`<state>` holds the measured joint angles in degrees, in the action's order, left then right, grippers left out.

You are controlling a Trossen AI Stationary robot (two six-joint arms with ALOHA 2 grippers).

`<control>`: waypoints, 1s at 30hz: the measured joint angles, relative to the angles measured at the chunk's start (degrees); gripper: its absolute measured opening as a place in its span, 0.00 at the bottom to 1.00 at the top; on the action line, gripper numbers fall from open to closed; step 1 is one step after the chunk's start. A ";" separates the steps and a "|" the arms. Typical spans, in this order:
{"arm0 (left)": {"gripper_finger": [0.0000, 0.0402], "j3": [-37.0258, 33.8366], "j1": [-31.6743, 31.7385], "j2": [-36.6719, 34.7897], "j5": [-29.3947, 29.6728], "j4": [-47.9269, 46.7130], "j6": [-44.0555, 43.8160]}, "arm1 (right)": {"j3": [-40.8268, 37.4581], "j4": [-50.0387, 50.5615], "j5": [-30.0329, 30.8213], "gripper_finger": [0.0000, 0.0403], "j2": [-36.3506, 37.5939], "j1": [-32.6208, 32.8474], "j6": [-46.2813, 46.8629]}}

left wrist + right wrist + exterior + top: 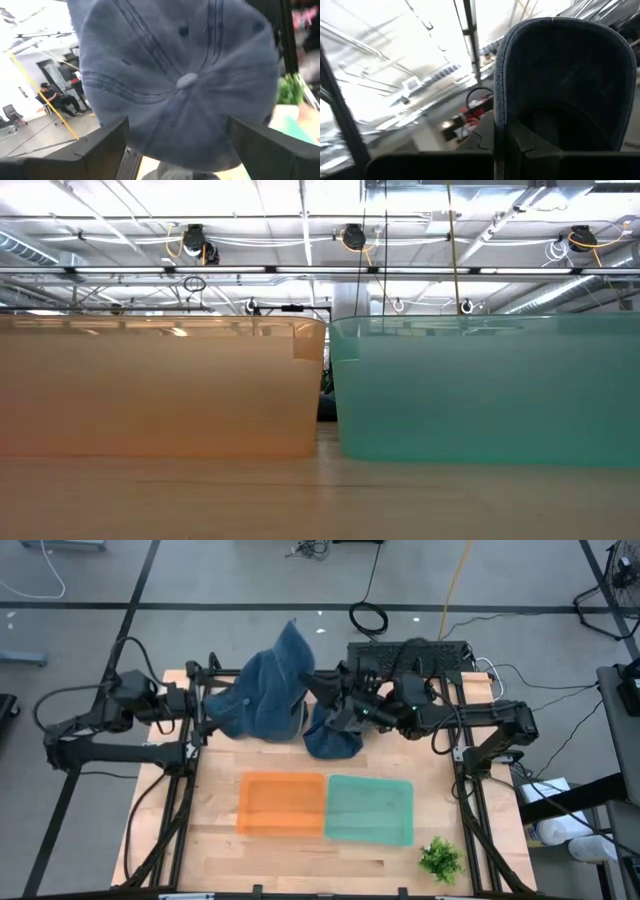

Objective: Pick & Place hat
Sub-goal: Put the right blue cap into the orange bin

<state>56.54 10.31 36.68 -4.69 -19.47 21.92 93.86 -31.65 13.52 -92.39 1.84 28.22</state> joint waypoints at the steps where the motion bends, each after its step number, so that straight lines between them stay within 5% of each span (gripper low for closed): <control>1: 0.85 1.65 -0.40 1.10 0.11 -1.84 1.10 | 0.00 0.13 -1.15 0.00 0.02 -0.27 0.98; 13: 0.83 14.73 -8.58 11.15 5.71 -14.04 11.29 | 0.00 5.34 -3.99 0.00 -0.07 -2.01 6.94; 19: 0.83 16.63 -12.14 14.14 9.67 -21.59 12.19 | 0.00 3.12 -5.34 0.00 -0.01 -3.45 7.76; 30: 0.71 18.03 -16.40 15.40 20.45 -20.50 15.75 | 0.00 2.79 -7.87 0.00 0.08 -4.12 10.10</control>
<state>74.56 -6.09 52.09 15.76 -39.97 37.67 93.86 -28.85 5.65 -92.31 -2.28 38.33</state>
